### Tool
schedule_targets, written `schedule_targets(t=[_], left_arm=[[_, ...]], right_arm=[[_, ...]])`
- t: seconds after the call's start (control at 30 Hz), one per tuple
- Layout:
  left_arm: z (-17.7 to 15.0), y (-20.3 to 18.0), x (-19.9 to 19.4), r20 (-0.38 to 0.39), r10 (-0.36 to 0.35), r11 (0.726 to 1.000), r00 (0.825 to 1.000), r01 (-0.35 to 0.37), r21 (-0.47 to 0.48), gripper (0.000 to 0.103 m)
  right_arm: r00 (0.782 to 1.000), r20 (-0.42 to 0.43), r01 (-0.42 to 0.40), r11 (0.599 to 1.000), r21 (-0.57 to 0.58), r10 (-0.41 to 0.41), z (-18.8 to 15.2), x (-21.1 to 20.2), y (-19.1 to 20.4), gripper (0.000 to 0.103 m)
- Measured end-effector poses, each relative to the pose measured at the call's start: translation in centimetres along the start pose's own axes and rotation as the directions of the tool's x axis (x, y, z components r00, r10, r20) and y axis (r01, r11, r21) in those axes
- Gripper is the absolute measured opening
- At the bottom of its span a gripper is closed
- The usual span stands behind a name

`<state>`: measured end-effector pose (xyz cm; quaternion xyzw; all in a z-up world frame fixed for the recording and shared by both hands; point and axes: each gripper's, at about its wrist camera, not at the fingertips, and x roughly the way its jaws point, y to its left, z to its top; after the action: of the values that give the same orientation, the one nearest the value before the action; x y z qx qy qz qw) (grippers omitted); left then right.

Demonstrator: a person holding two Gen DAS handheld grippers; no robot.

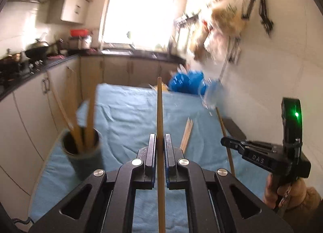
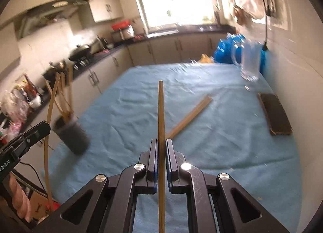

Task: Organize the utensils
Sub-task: 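Carry the chopstick upright to the grey cup with the left gripper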

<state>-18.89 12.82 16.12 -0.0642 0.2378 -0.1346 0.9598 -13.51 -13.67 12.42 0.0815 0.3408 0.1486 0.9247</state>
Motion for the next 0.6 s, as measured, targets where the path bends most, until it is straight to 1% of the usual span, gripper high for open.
schedule_targets(t=[0.1,0.17,0.27,0.33,0.5,0.6], left_arm=[[1.1,2.2,-1.6,0.060,0.034,0.998,0.998,-0.030,-0.055,0.006],[1.8,3.8,-2.3,0.082,0.038,0.994,0.996,-0.030,-0.105,0.006],[3.0,6.8,-3.2,0.119,0.038,0.981,0.992,-0.014,-0.193,0.006],[3.9,8.7,-3.6,0.144,0.066,0.972,0.987,-0.031,-0.233,0.006],[6.3,13.0,-3.7,0.191,0.127,0.949,0.973,-0.063,-0.308,0.006],[7.4,14.6,-2.9,0.216,0.155,0.939,0.964,-0.076,-0.335,0.006]], right_arm=[[0.998,0.049,-0.049,0.999,-0.013,0.049,1.3,-0.1,2.0,0.007],[0.994,0.073,-0.081,0.997,-0.021,0.082,2.0,-0.3,3.3,0.007],[0.984,0.111,-0.134,0.991,-0.031,0.136,3.5,0.0,5.6,0.007],[0.977,0.134,-0.163,0.986,-0.035,0.166,4.5,0.2,7.0,0.007],[0.944,0.198,-0.264,0.964,-0.035,0.265,8.1,1.6,11.3,0.007],[0.920,0.231,-0.314,0.948,-0.048,0.316,9.9,2.8,14.3,0.007]])
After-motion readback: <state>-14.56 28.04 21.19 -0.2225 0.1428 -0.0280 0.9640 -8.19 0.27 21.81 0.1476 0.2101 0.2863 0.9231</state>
